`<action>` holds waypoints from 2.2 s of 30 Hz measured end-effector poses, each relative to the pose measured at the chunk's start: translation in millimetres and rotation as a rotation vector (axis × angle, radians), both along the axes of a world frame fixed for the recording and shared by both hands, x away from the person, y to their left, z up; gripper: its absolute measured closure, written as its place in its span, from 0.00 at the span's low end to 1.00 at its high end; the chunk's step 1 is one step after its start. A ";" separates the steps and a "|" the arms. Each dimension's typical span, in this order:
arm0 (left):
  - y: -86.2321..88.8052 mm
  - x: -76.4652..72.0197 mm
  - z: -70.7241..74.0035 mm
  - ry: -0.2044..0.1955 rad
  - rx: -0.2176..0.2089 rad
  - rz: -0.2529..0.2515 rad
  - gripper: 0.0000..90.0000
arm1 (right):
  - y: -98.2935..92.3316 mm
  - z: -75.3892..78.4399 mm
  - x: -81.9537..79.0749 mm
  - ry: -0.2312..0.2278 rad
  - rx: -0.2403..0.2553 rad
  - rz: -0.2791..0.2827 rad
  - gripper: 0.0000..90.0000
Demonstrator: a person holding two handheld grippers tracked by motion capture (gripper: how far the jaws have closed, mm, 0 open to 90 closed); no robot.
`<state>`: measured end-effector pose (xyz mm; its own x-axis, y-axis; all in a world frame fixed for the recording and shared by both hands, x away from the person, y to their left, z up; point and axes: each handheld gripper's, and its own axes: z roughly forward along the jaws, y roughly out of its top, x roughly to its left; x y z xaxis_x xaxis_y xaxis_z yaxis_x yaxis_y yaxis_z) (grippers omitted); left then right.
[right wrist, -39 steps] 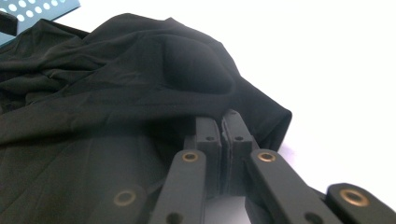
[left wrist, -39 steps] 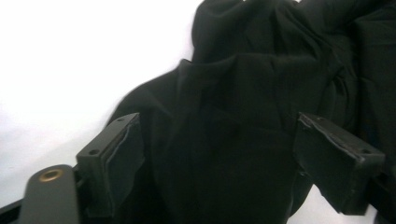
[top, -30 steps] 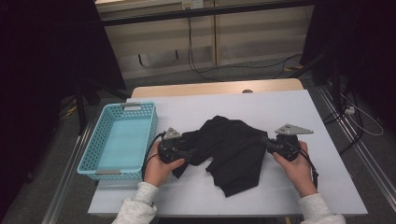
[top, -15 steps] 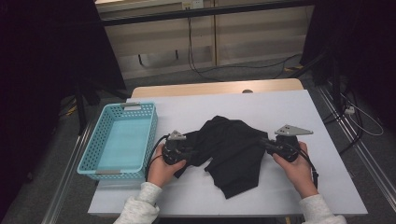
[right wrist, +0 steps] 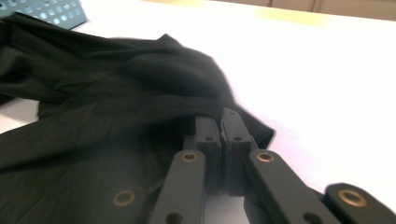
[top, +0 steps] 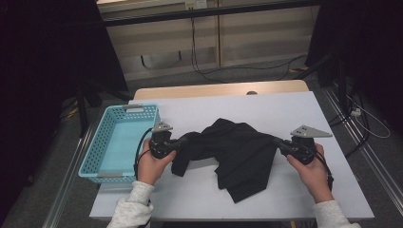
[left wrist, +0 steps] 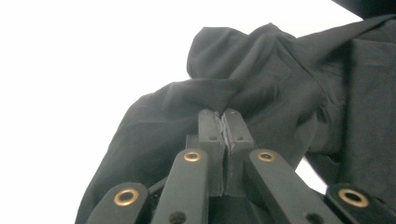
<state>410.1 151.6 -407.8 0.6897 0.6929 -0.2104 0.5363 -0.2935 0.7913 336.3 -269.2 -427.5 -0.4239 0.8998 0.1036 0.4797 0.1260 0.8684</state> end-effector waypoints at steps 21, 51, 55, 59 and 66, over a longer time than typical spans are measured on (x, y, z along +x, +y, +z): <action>10.9 4.5 7.8 -0.020 -0.025 0.045 0.98 | -5.8 -1.1 -4.0 0.001 0.001 -0.019 0.99; -4.0 2.8 -9.7 0.020 0.022 -0.009 0.97 | 52.3 -3.8 0.7 0.026 0.040 0.093 0.50; -4.4 3.3 -10.5 0.030 0.022 -0.009 0.97 | 22.9 -5.3 4.2 0.042 0.048 -0.030 0.38; -4.9 3.9 -11.5 0.032 0.032 -0.015 0.97 | 3.4 -13.4 8.5 0.080 0.042 -0.106 0.35; -6.5 3.8 -13.0 0.047 0.021 -0.015 0.97 | 15.1 -31.5 17.2 0.164 0.007 -0.085 0.35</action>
<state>413.8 145.1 -420.8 0.6896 0.6873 -0.2281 0.5680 -0.3180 0.7591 353.4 -254.1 -459.0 -0.3235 0.9305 0.1716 0.6234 0.0732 0.7785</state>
